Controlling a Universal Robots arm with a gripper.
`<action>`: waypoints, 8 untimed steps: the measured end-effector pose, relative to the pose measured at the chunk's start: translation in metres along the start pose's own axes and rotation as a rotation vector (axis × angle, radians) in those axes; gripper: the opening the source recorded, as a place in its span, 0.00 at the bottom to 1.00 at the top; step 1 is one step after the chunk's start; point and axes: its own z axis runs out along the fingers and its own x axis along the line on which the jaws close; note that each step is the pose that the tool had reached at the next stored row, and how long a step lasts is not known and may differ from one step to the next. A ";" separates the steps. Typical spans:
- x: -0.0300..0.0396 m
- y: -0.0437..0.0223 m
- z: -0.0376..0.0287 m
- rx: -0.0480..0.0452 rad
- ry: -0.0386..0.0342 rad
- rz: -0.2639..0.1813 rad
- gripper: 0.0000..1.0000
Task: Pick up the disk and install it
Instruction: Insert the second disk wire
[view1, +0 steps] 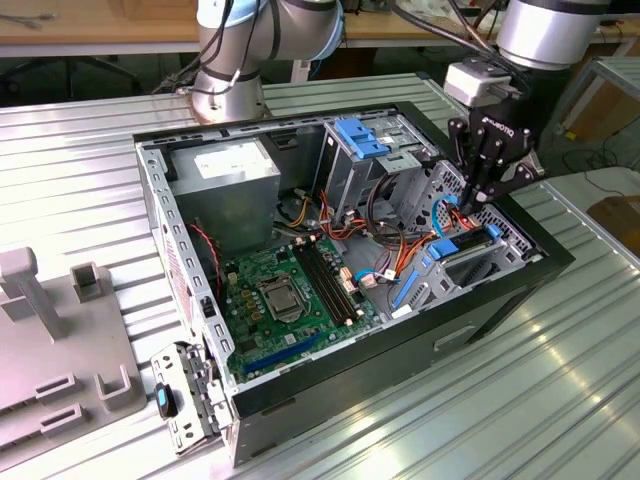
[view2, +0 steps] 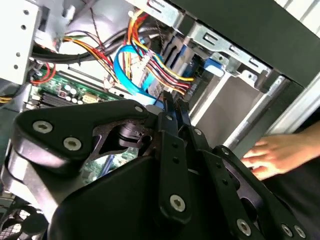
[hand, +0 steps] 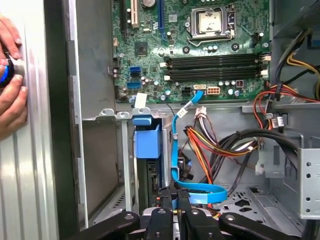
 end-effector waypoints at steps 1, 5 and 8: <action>0.0010 0.0016 0.0000 0.0082 -0.0022 0.001 0.16; 0.0068 0.0092 0.0006 0.0207 -0.0025 0.003 0.16; 0.0148 0.0103 0.0040 0.0273 -0.0032 0.003 0.16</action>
